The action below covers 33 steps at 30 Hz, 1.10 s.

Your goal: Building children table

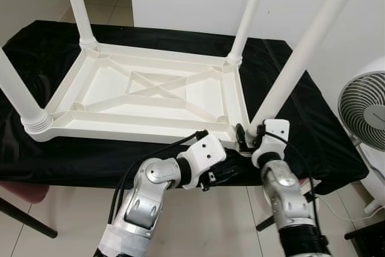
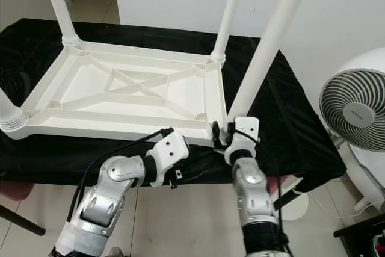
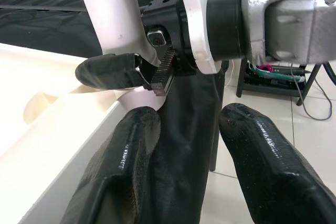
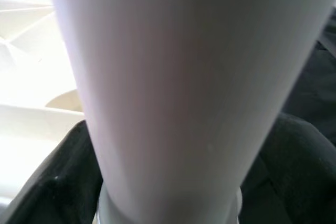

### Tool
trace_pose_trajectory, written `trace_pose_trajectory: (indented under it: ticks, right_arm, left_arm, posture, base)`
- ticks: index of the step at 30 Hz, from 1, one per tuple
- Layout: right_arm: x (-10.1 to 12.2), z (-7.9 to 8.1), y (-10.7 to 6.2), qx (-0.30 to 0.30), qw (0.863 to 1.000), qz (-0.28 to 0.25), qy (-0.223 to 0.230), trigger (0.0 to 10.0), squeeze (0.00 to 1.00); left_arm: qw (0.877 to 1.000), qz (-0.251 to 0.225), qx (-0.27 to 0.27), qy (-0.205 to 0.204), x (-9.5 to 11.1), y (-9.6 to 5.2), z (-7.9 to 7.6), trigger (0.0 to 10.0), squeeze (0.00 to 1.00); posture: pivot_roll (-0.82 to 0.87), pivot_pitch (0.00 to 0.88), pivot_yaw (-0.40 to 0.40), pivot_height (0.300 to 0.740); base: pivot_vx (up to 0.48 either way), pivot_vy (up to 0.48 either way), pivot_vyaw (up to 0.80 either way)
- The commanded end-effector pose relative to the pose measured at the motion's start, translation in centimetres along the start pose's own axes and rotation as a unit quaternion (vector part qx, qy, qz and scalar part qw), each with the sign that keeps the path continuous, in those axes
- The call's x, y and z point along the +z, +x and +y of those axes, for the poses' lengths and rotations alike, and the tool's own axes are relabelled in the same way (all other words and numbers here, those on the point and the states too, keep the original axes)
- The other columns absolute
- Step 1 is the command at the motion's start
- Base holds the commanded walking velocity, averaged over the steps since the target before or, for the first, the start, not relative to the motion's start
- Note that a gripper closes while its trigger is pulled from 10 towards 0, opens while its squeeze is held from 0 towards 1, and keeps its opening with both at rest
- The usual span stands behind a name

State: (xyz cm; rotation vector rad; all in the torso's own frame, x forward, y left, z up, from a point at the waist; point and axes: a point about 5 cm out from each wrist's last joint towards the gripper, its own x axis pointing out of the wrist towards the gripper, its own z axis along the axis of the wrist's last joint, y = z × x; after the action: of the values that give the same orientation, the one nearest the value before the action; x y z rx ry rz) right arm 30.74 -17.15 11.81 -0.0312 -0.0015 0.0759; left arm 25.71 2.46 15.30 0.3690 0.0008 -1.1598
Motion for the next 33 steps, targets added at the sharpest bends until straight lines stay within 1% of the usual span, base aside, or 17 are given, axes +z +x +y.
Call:
trace_pose_trajectory:
  ticks: [1, 2, 3, 5, 7, 8, 9, 12, 14, 15, 18, 24, 25, 26, 27, 28, 33]
  right_arm:
    - [-0.2, -0.7, 0.3, 0.027, 1.000, 0.007, -0.004, 10.0, 1.00]
    - [-0.2, -0.7, 0.3, 0.027, 1.000, 0.007, -0.004, 10.0, 1.00]
    - [0.0, -0.9, 0.4, 0.068, 0.997, 0.003, -0.023, 10.0, 0.00]
    - [0.4, -0.9, 0.5, 0.134, 0.990, -0.002, -0.047, 10.0, 0.00]
    - [0.4, -0.9, 0.5, 0.134, 0.990, -0.002, -0.047, 10.0, 0.00]
    - [0.5, -0.8, 0.5, 0.151, 0.987, -0.004, -0.057, 10.0, 0.00]
    - [0.5, -0.8, 0.5, 0.151, 0.987, -0.004, -0.057, 10.0, 0.00]
    - [0.9, -1.0, 0.7, 0.193, 0.977, -0.012, -0.085, 10.0, 0.00]
    - [1.1, -0.9, 0.8, 0.212, 0.973, -0.017, -0.093, 10.0, 0.00]
    - [1.1, -0.9, 0.8, 0.212, 0.973, -0.017, -0.093, 10.0, 0.00]
    - [1.3, -0.8, 1.0, 0.241, 0.965, -0.016, -0.100, 10.0, 0.00]
    - [1.1, -0.9, 1.2, 0.249, 0.963, -0.012, -0.105, 10.0, 0.00]
    - [1.0, -1.1, 1.3, 0.254, 0.961, -0.010, -0.106, 4.2, 0.00]
    - [1.0, -1.1, 1.3, 0.254, 0.961, -0.010, -0.106, 4.2, 0.00]
    - [0.8, -1.2, 1.3, 0.258, 0.960, -0.004, -0.105, 0.0, 0.00]
    - [0.6, -1.4, 1.3, 0.260, 0.960, 0.004, -0.104, 0.0, 0.00]
    - [0.2, -1.6, 1.1, 0.260, 0.960, 0.012, -0.100, 0.0, 0.00]
  left_arm:
    - [0.993, -0.022, 0.117, -0.019, 0.7, 0.8, 0.7, 10.0, 0.00]
    - [0.993, -0.022, 0.117, -0.019, 0.7, 0.8, 0.7, 10.0, 0.00]
    - [0.993, -0.022, 0.116, -0.018, 0.7, 0.8, 0.7, 10.0, 0.00]
    - [0.993, -0.022, 0.115, -0.017, 0.8, 0.8, 0.8, 10.0, 0.00]
    - [0.993, -0.022, 0.115, -0.017, 0.8, 0.8, 0.8, 10.0, 0.00]
    - [0.993, -0.022, 0.115, -0.016, 0.8, 0.8, 0.8, 10.0, 0.00]
    - [0.993, -0.022, 0.115, -0.016, 0.8, 0.8, 0.8, 10.0, 0.00]
    - [0.993, -0.022, 0.117, -0.014, 0.8, 0.7, 1.0, 10.0, 0.00]
    - [0.993, -0.021, 0.117, -0.014, 0.8, 0.7, 1.0, 10.0, 0.00]
    - [0.993, -0.021, 0.117, -0.014, 0.8, 0.7, 1.0, 10.0, 0.00]
    - [0.993, -0.021, 0.116, -0.015, 0.7, 0.7, 0.9, 10.0, 0.00]
    - [0.993, -0.021, 0.115, -0.014, 0.7, 0.7, 0.9, 10.0, 0.00]
    - [0.993, -0.020, 0.115, -0.014, 0.7, 0.7, 0.9, 10.0, 0.00]
    - [0.993, -0.020, 0.115, -0.014, 0.7, 0.7, 0.9, 10.0, 0.00]
    - [0.993, -0.020, 0.116, -0.014, 0.7, 0.7, 0.9, 10.0, 0.00]
    - [0.993, -0.020, 0.116, -0.014, 0.7, 0.6, 0.9, 10.0, 0.00]
    - [0.993, -0.019, 0.116, -0.015, 0.7, 0.6, 0.9, 10.0, 0.00]
  posture:
    - [0.09, 0.045, -0.069, 0.740]
    - [0.09, 0.045, -0.069, 0.740]
    - [0.09, 0.042, -0.065, 0.740]
    - [0.09, 0.042, -0.064, 0.740]
    - [0.09, 0.042, -0.064, 0.740]
    - [0.09, 0.042, -0.064, 0.740]
    - [0.09, 0.042, -0.064, 0.740]
    - [0.10, 0.040, -0.064, 0.740]
    - [0.10, 0.040, -0.063, 0.740]
    - [0.10, 0.040, -0.063, 0.740]
    - [0.10, 0.039, -0.063, 0.740]
    - [0.10, 0.040, -0.064, 0.740]
    - [0.10, 0.040, -0.063, 0.740]
    - [0.10, 0.040, -0.063, 0.740]
    - [0.10, 0.042, -0.064, 0.740]
    - [0.10, 0.042, -0.064, 0.740]
    - [0.10, 0.041, -0.063, 0.740]
  base:
    - [0.000, 0.000, 0.00]
    - [0.000, 0.000, 0.00]
    - [0.000, 0.000, 0.00]
    - [0.000, 0.000, 0.00]
    - [0.000, 0.000, 0.00]
    - [0.000, 0.000, 0.00]
    - [0.000, 0.000, 0.00]
    - [0.000, 0.000, 0.00]
    - [0.000, 0.000, 0.00]
    - [0.000, 0.000, 0.00]
    - [0.000, 0.000, 0.00]
    - [0.000, 0.000, 0.00]
    - [0.000, 0.000, 0.00]
    - [0.000, 0.000, 0.00]
    - [0.000, 0.000, 0.00]
    - [0.000, 0.000, 0.00]
    - [0.000, 0.000, 0.00]
